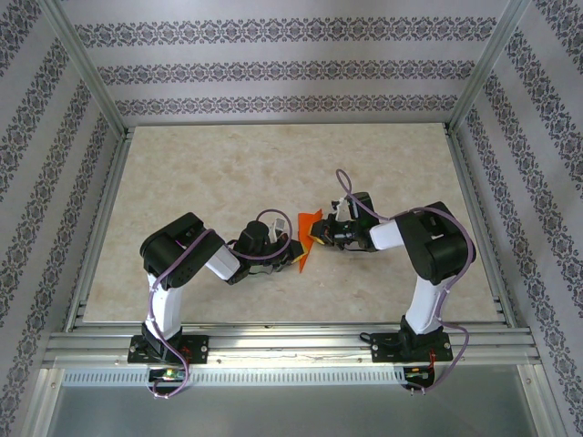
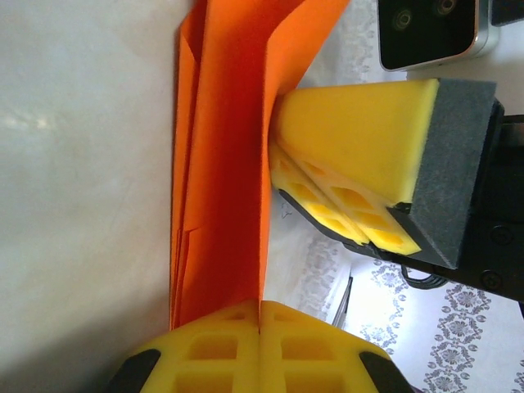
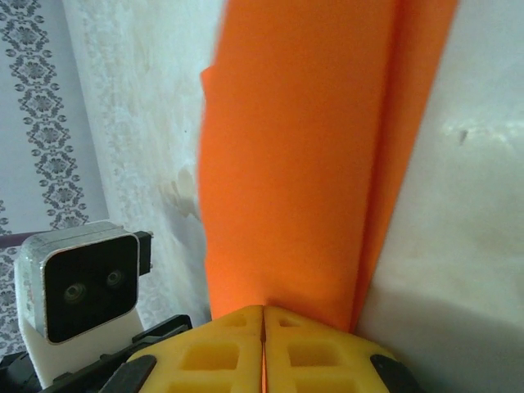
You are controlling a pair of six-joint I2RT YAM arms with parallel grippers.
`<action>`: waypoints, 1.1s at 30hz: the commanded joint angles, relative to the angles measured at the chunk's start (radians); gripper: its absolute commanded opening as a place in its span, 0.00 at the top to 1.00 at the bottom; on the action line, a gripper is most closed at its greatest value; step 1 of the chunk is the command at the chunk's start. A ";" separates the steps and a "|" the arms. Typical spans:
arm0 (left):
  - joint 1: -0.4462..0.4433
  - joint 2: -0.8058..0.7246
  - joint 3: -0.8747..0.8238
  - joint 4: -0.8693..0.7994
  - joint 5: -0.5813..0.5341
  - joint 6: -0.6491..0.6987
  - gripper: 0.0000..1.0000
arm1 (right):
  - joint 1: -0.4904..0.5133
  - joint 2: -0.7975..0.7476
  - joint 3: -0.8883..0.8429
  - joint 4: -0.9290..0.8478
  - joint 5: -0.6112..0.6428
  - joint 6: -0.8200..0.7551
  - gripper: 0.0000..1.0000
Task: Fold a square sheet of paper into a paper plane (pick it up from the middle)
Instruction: Fold the wing for the fifth time at the center of the table.
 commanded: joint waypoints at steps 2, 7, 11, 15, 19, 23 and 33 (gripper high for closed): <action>0.016 0.027 -0.017 -0.153 -0.021 0.023 1.00 | 0.005 0.025 0.036 -0.108 0.045 -0.054 0.91; 0.017 0.027 -0.025 -0.150 -0.024 0.022 1.00 | 0.032 0.035 0.073 -0.244 0.108 -0.111 0.91; 0.017 0.025 -0.039 -0.131 -0.029 0.018 1.00 | 0.051 0.005 0.089 -0.283 0.127 -0.131 0.90; 0.017 0.022 -0.044 -0.127 -0.029 0.018 0.99 | 0.053 -0.018 0.125 -0.383 0.182 -0.157 0.91; 0.017 -0.018 -0.040 -0.199 -0.016 0.049 0.89 | 0.056 0.000 0.131 -0.399 0.188 -0.150 0.92; 0.016 -0.073 -0.026 -0.328 0.012 0.103 0.83 | 0.065 0.005 0.132 -0.398 0.189 -0.145 0.92; -0.001 -0.081 0.030 -0.473 0.094 0.162 0.76 | 0.071 -0.001 0.140 -0.405 0.187 -0.141 0.92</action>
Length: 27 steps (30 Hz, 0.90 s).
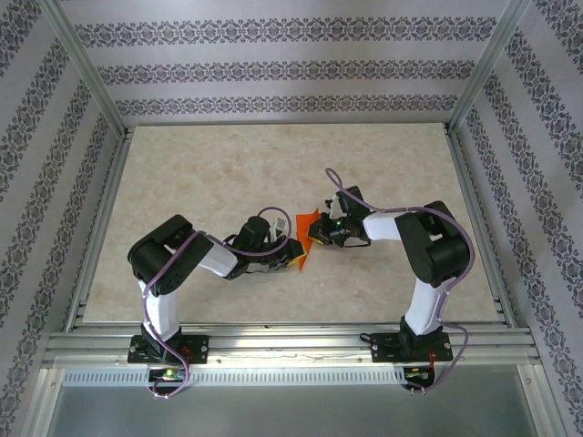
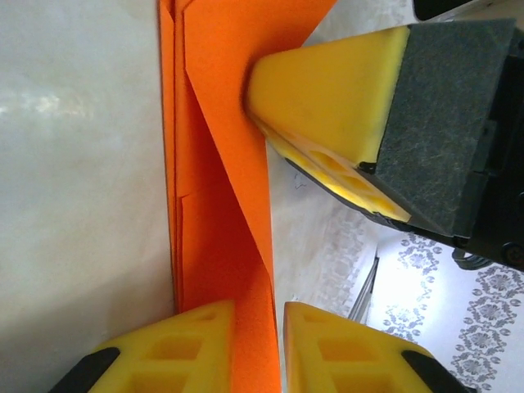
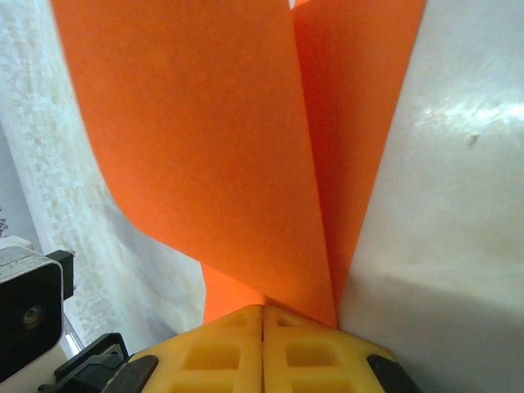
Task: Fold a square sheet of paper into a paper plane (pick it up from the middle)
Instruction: Fold the wing for the fifth time at the center of the table.
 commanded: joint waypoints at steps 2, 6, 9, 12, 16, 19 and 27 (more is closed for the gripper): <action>-0.011 -0.002 0.012 -0.290 0.029 0.081 0.82 | 0.016 0.012 0.000 -0.067 0.055 -0.015 0.92; -0.012 -0.025 0.029 -0.359 0.020 0.115 0.90 | 0.017 0.008 -0.003 -0.069 0.059 -0.016 0.92; -0.013 -0.025 0.037 -0.370 0.035 0.121 0.95 | 0.018 0.009 -0.002 -0.071 0.059 -0.016 0.92; -0.013 -0.027 0.035 -0.389 0.042 0.125 0.96 | 0.018 0.012 -0.003 -0.073 0.063 -0.015 0.92; -0.015 -0.046 0.040 -0.470 0.034 0.154 0.87 | 0.019 0.013 -0.003 -0.076 0.063 -0.018 0.92; -0.016 -0.070 0.052 -0.552 0.014 0.196 0.84 | 0.019 0.011 -0.003 -0.081 0.066 -0.018 0.92; -0.024 -0.073 0.092 -0.611 0.037 0.243 0.84 | 0.021 0.014 -0.003 -0.079 0.065 -0.017 0.92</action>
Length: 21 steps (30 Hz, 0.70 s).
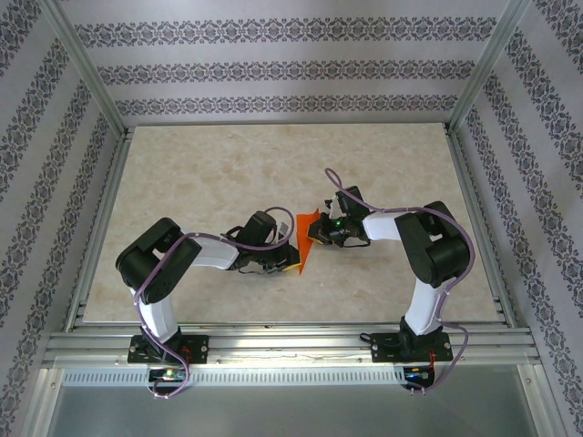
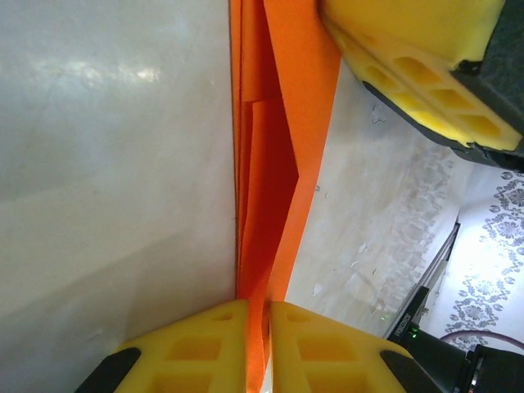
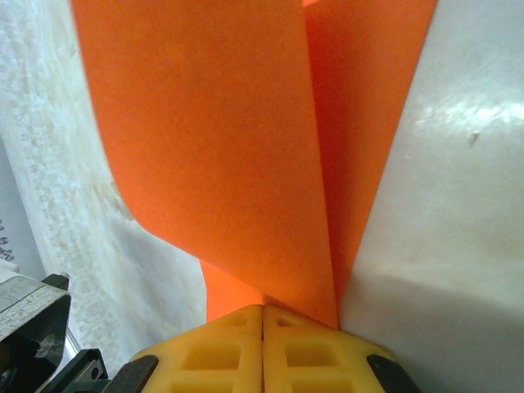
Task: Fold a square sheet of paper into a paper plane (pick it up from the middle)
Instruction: Fold the wing for the fifth time at the center of the table.
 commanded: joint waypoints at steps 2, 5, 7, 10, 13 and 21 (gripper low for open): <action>-0.019 0.018 0.000 -0.161 0.028 0.047 0.84 | 0.016 0.016 -0.006 -0.073 0.056 -0.015 0.92; -0.019 0.028 0.012 -0.167 0.043 0.058 0.84 | 0.016 0.018 -0.005 -0.073 0.055 -0.017 0.92; -0.021 0.035 0.020 -0.178 0.051 0.065 0.85 | 0.016 0.018 -0.005 -0.074 0.054 -0.018 0.92; -0.021 0.043 0.023 -0.181 0.060 0.071 0.90 | 0.016 0.019 -0.007 -0.075 0.055 -0.017 0.92; -0.021 0.052 0.034 -0.201 0.066 0.084 0.90 | 0.016 0.018 -0.008 -0.076 0.058 -0.018 0.92; -0.021 -0.009 0.032 -0.205 0.029 0.100 0.87 | 0.018 0.026 -0.008 -0.074 0.060 -0.015 0.93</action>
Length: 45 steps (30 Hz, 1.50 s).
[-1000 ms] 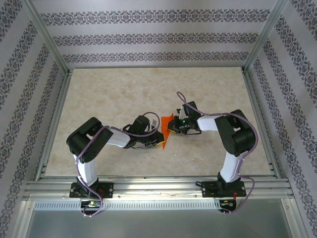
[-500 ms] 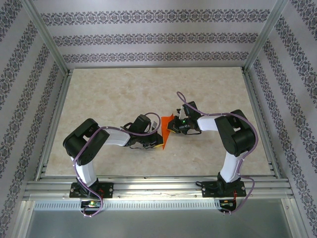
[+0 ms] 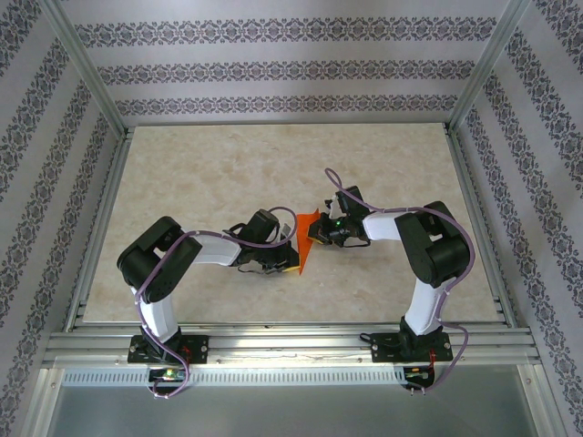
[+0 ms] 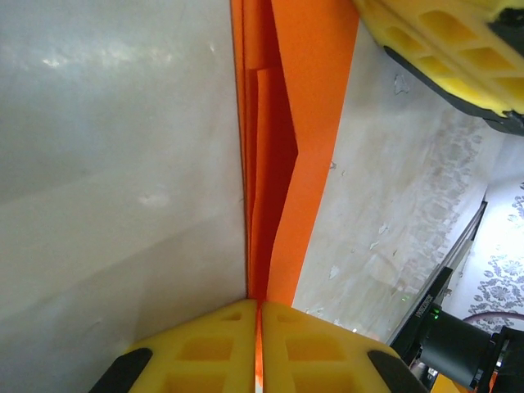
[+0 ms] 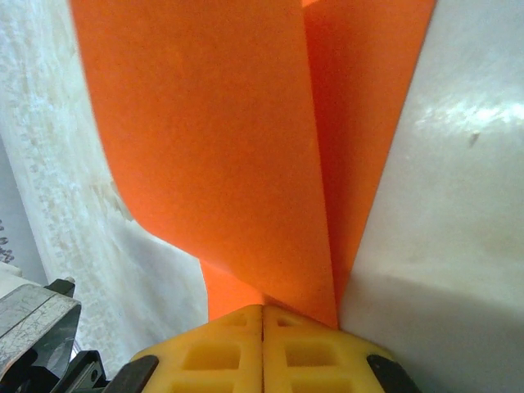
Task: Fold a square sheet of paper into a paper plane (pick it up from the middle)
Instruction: Fold the wing for the fifth time at the center of the table.
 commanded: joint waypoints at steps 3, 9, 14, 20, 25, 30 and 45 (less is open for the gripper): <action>-0.020 -0.078 -0.028 -0.082 -0.039 0.028 0.87 | 0.019 0.030 -0.005 -0.074 0.059 -0.015 0.92; -0.020 -0.173 -0.015 -0.085 -0.093 0.049 0.91 | 0.019 0.030 -0.005 -0.075 0.061 -0.015 0.93; -0.022 -0.152 0.055 -0.071 -0.038 0.072 0.93 | 0.019 0.029 -0.008 -0.071 0.061 -0.012 0.93; -0.023 -0.050 0.129 -0.031 0.043 0.052 0.94 | 0.020 0.028 -0.008 -0.071 0.061 -0.011 0.93; -0.027 0.018 0.173 -0.029 0.067 0.033 0.94 | 0.020 0.030 -0.006 -0.074 0.058 -0.011 0.93; -0.047 0.059 0.205 -0.109 0.030 0.057 0.94 | 0.020 0.028 -0.008 -0.073 0.059 -0.012 0.93; -0.051 0.092 0.121 -0.074 -0.001 0.048 0.94 | 0.020 0.031 -0.019 -0.072 0.059 -0.014 0.93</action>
